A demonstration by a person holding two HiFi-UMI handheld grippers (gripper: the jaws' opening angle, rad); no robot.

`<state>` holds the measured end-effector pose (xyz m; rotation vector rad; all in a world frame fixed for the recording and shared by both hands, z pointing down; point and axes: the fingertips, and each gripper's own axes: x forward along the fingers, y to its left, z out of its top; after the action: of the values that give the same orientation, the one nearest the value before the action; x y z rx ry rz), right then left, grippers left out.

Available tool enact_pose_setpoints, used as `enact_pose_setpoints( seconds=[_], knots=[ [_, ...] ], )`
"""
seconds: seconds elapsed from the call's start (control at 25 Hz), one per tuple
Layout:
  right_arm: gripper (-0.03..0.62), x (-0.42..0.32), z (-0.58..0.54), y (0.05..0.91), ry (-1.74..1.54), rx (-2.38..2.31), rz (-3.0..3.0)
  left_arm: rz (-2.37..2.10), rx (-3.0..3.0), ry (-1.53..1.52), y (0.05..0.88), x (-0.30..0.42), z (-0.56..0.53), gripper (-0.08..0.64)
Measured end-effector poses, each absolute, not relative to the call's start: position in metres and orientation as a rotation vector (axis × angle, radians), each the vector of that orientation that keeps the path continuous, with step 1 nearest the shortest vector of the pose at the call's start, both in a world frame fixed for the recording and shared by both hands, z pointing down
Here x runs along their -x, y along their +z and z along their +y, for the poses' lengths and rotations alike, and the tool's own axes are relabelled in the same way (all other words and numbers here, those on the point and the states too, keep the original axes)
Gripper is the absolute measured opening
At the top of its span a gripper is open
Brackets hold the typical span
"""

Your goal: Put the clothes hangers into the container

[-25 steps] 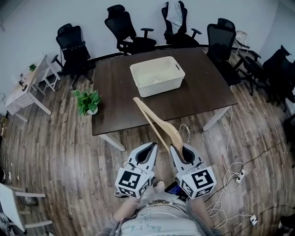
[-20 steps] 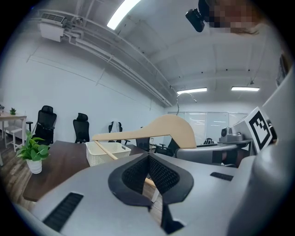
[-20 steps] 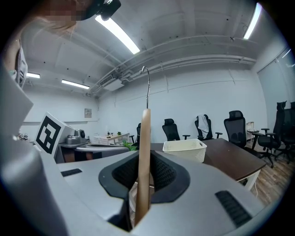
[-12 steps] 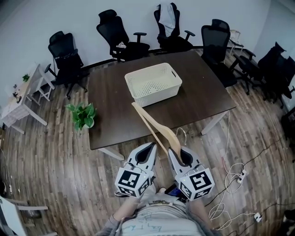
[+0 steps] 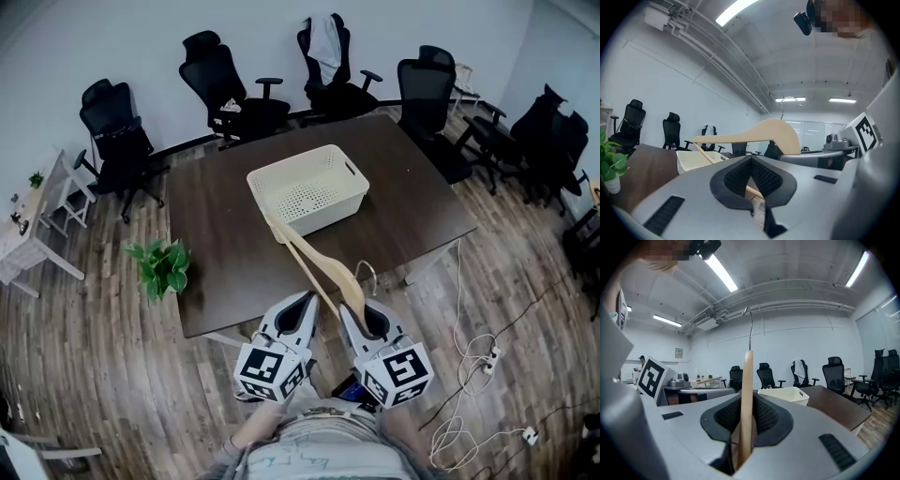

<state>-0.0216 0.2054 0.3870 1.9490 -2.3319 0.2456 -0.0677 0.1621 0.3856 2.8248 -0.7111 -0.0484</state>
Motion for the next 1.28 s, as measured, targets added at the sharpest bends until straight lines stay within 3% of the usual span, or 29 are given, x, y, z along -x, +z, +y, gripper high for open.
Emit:
enact_pose_setpoints(
  seconds=[0.68,1.28],
  knots=[
    [0.058,0.02,0.159,0.4,0.307,-1.955,-2.303,-0.735,-2.806,-0.007,0.399,0.085,0.107,0.011],
    [0.058,-0.039,0.106,0.388,0.308,-1.803,-2.394,-0.747,-2.79,0.044,0.395,0.008,0.074,0.011]
  ],
)
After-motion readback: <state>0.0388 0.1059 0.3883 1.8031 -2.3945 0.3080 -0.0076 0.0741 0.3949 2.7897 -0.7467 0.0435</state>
